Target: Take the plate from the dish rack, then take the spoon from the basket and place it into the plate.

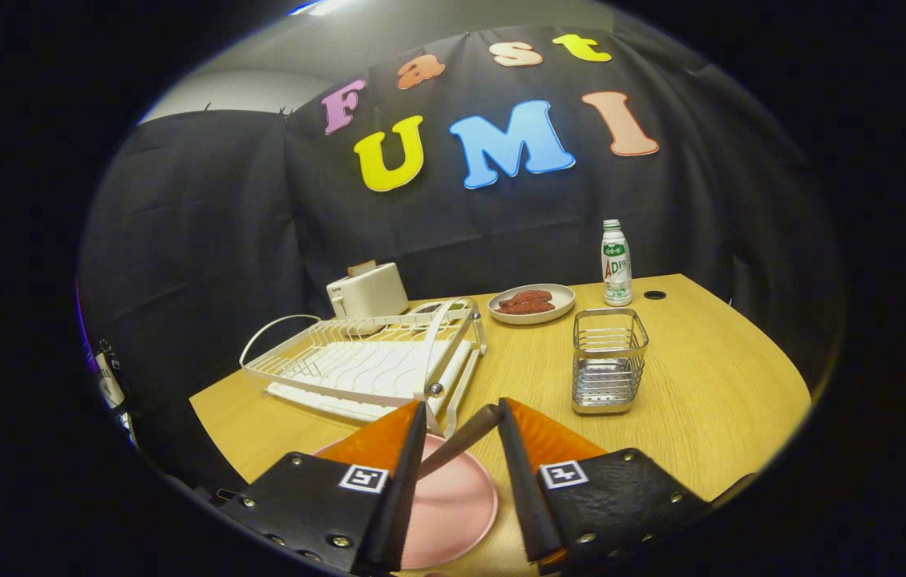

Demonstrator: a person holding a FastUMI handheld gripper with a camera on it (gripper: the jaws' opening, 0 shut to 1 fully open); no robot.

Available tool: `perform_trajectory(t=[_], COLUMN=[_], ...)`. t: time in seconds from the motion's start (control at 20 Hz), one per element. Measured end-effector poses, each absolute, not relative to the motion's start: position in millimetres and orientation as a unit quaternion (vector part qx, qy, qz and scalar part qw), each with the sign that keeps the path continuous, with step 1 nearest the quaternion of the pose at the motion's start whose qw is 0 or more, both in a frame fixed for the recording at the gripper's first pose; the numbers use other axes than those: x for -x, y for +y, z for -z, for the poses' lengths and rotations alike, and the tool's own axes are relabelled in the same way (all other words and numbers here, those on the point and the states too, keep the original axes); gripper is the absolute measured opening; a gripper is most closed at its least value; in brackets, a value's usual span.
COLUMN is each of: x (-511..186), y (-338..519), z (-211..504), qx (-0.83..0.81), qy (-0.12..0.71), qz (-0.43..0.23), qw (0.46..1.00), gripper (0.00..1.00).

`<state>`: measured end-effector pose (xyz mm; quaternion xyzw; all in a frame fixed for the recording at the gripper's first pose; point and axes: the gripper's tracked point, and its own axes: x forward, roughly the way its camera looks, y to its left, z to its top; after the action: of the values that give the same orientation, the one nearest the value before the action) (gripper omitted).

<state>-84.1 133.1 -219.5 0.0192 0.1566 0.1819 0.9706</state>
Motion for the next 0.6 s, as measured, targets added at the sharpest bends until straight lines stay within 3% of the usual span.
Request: perform_trajectory(t=[0.1,0.2,0.3,0.6], x=[83,82,81,79], y=[129,123,118,96], z=[214,206,197,161], qx=[-0.011,0.001,0.007,0.029], qy=[0.148,0.135,0.121,0.064], qz=[-0.176,-0.17,-0.163,-0.126], qw=[0.973,0.976,0.979,0.99], gripper=[0.69,0.71,0.8,0.81])
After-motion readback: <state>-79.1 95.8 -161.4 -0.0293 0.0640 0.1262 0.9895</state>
